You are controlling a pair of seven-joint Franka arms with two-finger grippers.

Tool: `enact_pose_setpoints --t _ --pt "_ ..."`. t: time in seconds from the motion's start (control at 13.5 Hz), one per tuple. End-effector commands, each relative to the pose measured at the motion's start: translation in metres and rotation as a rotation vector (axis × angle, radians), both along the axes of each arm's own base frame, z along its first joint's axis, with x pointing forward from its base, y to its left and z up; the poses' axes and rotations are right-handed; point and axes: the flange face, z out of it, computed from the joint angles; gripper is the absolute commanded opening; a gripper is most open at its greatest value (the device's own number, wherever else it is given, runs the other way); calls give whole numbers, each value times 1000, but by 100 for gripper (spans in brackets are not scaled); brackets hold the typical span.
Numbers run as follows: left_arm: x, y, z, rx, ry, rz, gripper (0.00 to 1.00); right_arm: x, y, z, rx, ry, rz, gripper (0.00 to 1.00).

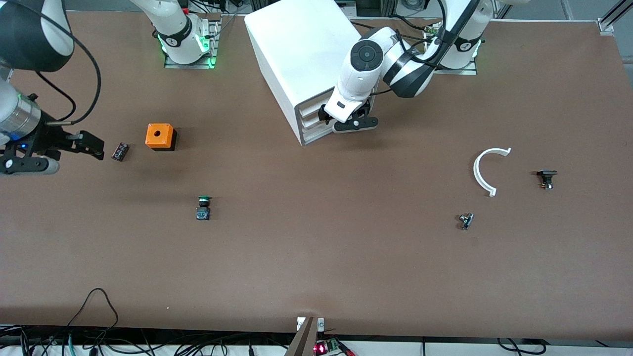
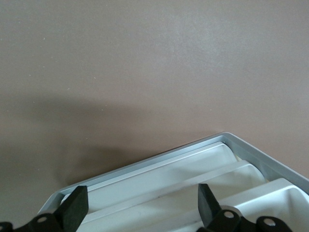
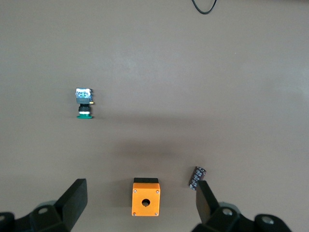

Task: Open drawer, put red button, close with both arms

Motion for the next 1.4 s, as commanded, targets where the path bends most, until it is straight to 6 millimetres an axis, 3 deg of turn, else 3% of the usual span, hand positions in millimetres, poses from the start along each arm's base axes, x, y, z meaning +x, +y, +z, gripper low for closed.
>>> enact_pose_setpoints --t 0.0,0.15,0.22,0.3,0.52,0.67,0.89,1.03,1.11,1.33 --pt "12 13 12 -9 -17 19 100 -20 1 -1 18 -28 -8 100" --pt "54 49 35 -39 -72 72 100 -16 -2 -2 30 -37 -17 100" --pt "87 75 52 -59 -117 68 100 -18 -5 -1 33 -29 -23 100" --pt "115 109 69 -67 -163 37 100 -18 -5 0 31 -24 -19 100" --pt "159 209 107 -28 -270 -95 100 -18 -9 8 33 -40 -31 100" --pt "162 264 141 9 -286 -207 100 -16 -22 12 41 -47 -47 100" --pt "154 354 199 35 -234 -380 100 -24 -21 16 38 18 -60 100" --pt "151 401 236 21 -164 -476 100 -24 -22 17 38 23 -50 100" --pt "151 417 251 58 -159 -504 100 -24 -23 17 38 22 -47 100" --pt "149 425 262 134 -153 -545 100 -25 -24 20 38 18 -43 100"
